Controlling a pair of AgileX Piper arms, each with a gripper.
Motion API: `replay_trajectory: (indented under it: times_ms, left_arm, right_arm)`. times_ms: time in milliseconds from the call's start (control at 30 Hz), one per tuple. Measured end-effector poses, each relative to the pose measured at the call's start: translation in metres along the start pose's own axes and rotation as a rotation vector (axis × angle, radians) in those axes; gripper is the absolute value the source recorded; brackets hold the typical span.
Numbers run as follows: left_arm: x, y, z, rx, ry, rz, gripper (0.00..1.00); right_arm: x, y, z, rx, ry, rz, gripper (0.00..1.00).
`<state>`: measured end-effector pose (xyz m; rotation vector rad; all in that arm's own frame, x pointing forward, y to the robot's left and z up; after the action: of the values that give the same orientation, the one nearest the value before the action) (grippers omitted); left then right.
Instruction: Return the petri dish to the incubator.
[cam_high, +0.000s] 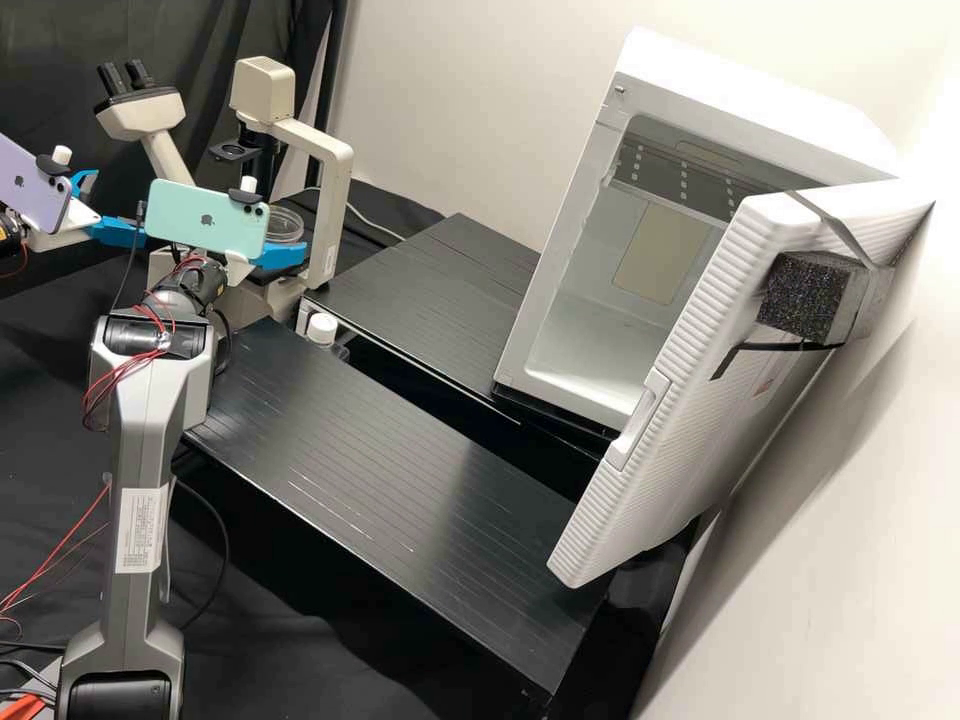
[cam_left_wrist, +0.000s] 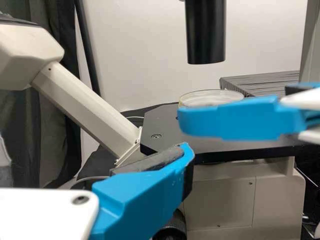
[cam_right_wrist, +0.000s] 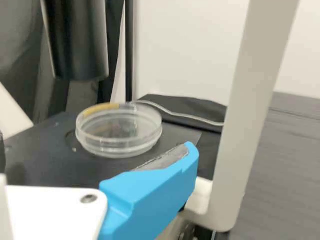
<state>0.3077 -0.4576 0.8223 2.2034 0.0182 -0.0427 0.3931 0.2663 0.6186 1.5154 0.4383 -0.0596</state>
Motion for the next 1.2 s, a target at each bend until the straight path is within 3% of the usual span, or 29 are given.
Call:
replay_trajectory:
  times_ms: [133,267,500,633,833,967,1200]
  left_arm:
    - [0.0,0.0,0.0,0.0,0.0,0.0,1.0]
    - [0.0,0.0,0.0,0.0,0.0,0.0,1.0]
    - [0.0,0.0,0.0,0.0,0.0,0.0,1.0]
    - [0.0,0.0,0.0,0.0,0.0,0.0,1.0]
    - [0.0,0.0,0.0,0.0,0.0,0.0,1.0]
    - [0.0,0.0,0.0,0.0,0.0,0.0,1.0]
    - [0.0,0.0,0.0,0.0,0.0,0.0,1.0]
  right_arm:
    - [0.007,-0.007,0.004,0.035,-0.021,-0.002,1.0]
    - [0.011,-0.008,0.004,0.037,-0.027,0.006,1.0]
    - [0.016,-0.008,0.002,0.019,-0.044,0.044,1.0]
    - [0.018,-0.014,-0.001,-0.009,-0.034,0.063,1.0]
    - [0.02,-0.022,-0.004,-0.014,-0.023,0.091,1.0]
    - [0.024,-0.022,-0.006,-0.041,-0.02,0.102,1.0]
    - [0.033,-0.025,-0.003,0.002,-0.037,0.098,1.0]
